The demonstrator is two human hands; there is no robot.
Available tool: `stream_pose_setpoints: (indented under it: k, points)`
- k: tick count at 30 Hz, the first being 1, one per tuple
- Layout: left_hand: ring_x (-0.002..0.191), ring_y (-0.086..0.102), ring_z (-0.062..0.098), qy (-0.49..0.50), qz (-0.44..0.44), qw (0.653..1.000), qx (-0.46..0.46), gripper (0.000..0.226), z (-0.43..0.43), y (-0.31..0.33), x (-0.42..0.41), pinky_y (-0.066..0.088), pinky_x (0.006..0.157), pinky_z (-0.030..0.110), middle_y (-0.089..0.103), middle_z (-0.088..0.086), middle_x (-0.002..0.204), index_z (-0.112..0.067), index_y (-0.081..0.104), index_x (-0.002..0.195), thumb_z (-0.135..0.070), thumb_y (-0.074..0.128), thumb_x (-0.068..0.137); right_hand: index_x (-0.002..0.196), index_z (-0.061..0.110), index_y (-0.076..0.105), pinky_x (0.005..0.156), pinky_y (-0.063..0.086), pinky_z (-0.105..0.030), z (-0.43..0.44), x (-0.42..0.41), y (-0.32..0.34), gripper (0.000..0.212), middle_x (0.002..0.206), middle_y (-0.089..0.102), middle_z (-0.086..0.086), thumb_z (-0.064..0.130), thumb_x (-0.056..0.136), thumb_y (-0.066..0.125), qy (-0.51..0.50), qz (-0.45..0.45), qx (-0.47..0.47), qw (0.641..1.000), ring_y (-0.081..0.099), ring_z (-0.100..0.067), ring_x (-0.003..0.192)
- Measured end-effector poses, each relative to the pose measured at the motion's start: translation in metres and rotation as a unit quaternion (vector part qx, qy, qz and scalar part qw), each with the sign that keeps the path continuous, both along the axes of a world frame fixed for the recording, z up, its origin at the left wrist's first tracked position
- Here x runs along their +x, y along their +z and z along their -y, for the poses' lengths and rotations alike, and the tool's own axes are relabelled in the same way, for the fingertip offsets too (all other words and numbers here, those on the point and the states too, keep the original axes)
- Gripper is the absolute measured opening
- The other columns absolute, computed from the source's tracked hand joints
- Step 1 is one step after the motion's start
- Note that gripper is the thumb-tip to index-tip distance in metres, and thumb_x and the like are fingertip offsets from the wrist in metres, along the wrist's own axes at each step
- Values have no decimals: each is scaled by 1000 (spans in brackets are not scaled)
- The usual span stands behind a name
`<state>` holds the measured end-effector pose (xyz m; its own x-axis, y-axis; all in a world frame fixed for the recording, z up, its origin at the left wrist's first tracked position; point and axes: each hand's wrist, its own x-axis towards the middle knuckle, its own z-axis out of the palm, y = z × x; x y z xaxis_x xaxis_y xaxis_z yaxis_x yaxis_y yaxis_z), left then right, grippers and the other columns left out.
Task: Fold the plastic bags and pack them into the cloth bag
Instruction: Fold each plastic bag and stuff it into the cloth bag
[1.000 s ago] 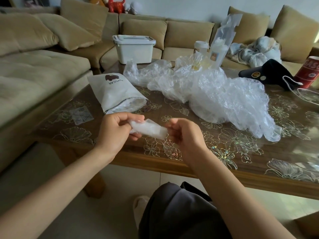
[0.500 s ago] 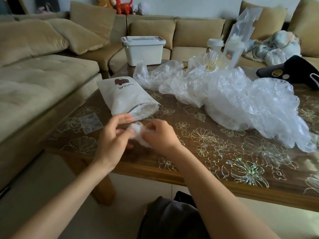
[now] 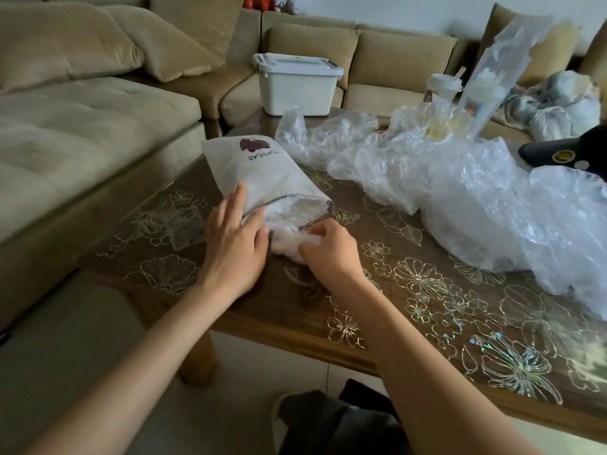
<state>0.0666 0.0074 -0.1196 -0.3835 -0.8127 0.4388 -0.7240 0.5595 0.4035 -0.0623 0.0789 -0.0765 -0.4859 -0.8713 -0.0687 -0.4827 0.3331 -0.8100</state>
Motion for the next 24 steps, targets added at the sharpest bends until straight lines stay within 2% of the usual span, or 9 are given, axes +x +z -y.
stream_pose_setpoints:
  k: [2, 5, 7, 9, 11, 14, 17, 21, 24]
  points:
    - [141, 20, 35, -8, -61, 998, 32, 52, 1, 1, 1, 18, 114, 44, 22, 19, 153, -1, 48, 134, -28, 33, 93, 107, 15, 57, 57, 43, -21, -1, -1, -1, 27, 95, 58, 0, 9, 81, 54, 29, -10, -9, 999, 52, -9, 74]
    - [141, 15, 12, -41, -182, 979, 83, 45, 2, 2, 7, 10, 111, 10, 20, 10, 155, -6, 33, 144, -19, 35, 100, 107, 17, 59, 55, 42, -14, -8, -4, -2, 25, 89, 59, 6, 9, 83, 60, 89, -16, -17, 996, 53, -6, 73]
    - [140, 21, 11, -48, -232, 968, 81, 43, 2, 3, 8, 10, 102, -3, 27, 8, 152, -5, 35, 142, -5, 37, 99, 98, 17, 61, 58, 46, -17, -17, -10, -2, 19, 83, 60, 6, 7, 83, 64, 90, 64, -41, 993, 56, -6, 69]
    - [139, 29, 16, -54, -273, 958, 71, 39, -1, 3, 9, 17, 103, -1, 35, 6, 147, -3, 44, 137, -2, 36, 98, 93, 15, 63, 57, 48, -21, -22, -17, 0, 15, 84, 64, -1, 5, 82, 66, 60, 187, -59, 979, 59, -11, 68]
    - [137, 34, 17, -71, -299, 950, 52, 38, -3, 1, 12, 24, 108, 8, 40, 1, 141, -3, 52, 130, -5, 36, 95, 95, 12, 65, 58, 45, -23, -21, -20, 0, 16, 90, 66, -7, 4, 81, 65, 43, 258, -66, 963, 60, -15, 71]
    - [136, 36, 14, -108, -321, 939, 61, 38, -6, 3, 13, 28, 112, 21, 43, 1, 141, -5, 54, 127, -15, 36, 95, 93, 8, 65, 65, 48, -26, -15, -18, 0, 14, 92, 66, -13, 2, 81, 65, 57, 295, -81, 950, 59, -20, 76]
    - [134, 40, 10, -145, -363, 917, 76, 44, -8, 4, 15, 31, 112, 28, 46, 7, 142, -11, 53, 126, -34, 31, 96, 100, 6, 65, 82, 50, -40, -3, -1, -3, 19, 106, 66, -21, 4, 81, 67, 98, 317, -82, 940, 62, -27, 87]
    - [128, 47, 11, -135, -411, 892, 134, 55, -11, 8, 16, 37, 109, 40, 54, 4, 134, -20, 54, 123, -51, 23, 90, 101, 12, 64, 67, 50, -31, 15, 27, -7, 22, 104, 66, -19, 11, 80, 69, 124, 260, -74, 955, 64, -26, 84]
    - [117, 54, 5, -133, -418, 891, 117, 43, -11, 9, 17, 41, 103, 31, 60, -6, 119, -27, 53, 117, -47, 25, 91, 94, 9, 60, 52, 44, -19, 27, 41, -3, 13, 77, 63, -5, 1, 84, 64, 102, 281, -98, 949, 59, -9, 57]
